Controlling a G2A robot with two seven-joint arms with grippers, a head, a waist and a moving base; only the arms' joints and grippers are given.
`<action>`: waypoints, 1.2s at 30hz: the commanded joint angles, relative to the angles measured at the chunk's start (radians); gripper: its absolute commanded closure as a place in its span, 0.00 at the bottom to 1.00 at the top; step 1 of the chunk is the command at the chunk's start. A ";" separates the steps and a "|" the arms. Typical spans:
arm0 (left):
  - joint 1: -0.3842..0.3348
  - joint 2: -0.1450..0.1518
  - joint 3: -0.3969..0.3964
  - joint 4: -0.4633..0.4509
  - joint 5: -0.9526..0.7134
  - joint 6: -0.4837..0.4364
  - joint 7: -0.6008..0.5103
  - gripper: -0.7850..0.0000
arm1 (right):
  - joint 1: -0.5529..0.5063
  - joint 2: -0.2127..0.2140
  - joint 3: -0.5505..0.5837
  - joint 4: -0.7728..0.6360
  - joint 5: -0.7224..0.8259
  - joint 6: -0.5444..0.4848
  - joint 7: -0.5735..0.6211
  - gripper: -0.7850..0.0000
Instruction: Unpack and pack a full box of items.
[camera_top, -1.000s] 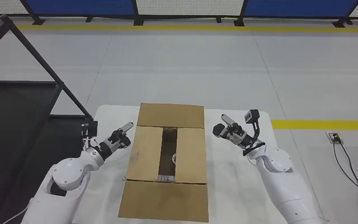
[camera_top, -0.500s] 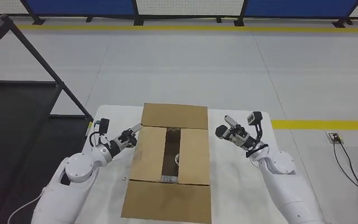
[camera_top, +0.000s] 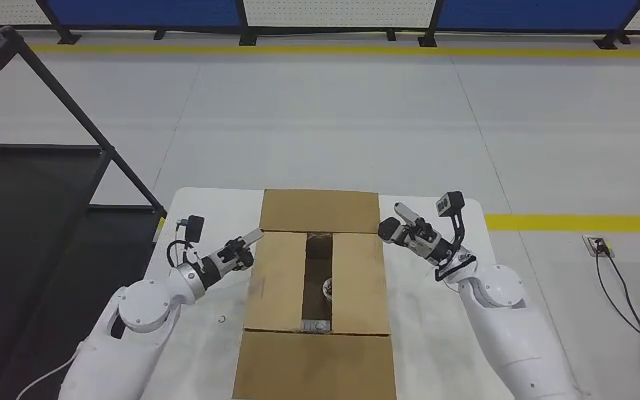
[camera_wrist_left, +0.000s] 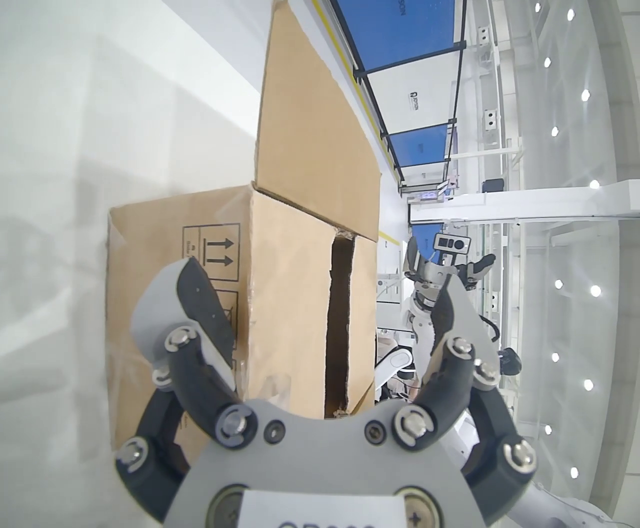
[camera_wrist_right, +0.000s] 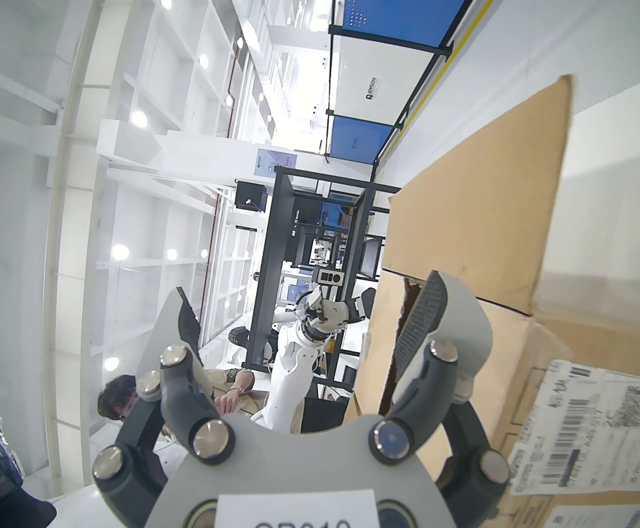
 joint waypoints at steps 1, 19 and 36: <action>0.015 0.003 -0.028 -0.011 -0.011 -0.006 0.019 0.00 | 0.002 -0.001 -0.017 -0.029 -0.018 0.012 0.016 0.00; 0.313 0.049 -0.405 -0.244 -0.157 -0.090 -0.024 0.00 | 0.078 -0.030 -0.187 -0.082 -0.200 0.148 -0.020 0.00; 0.368 0.063 -0.467 -0.256 -0.164 -0.080 -0.163 0.00 | 0.187 -0.085 -0.398 0.020 -0.329 0.204 0.025 0.00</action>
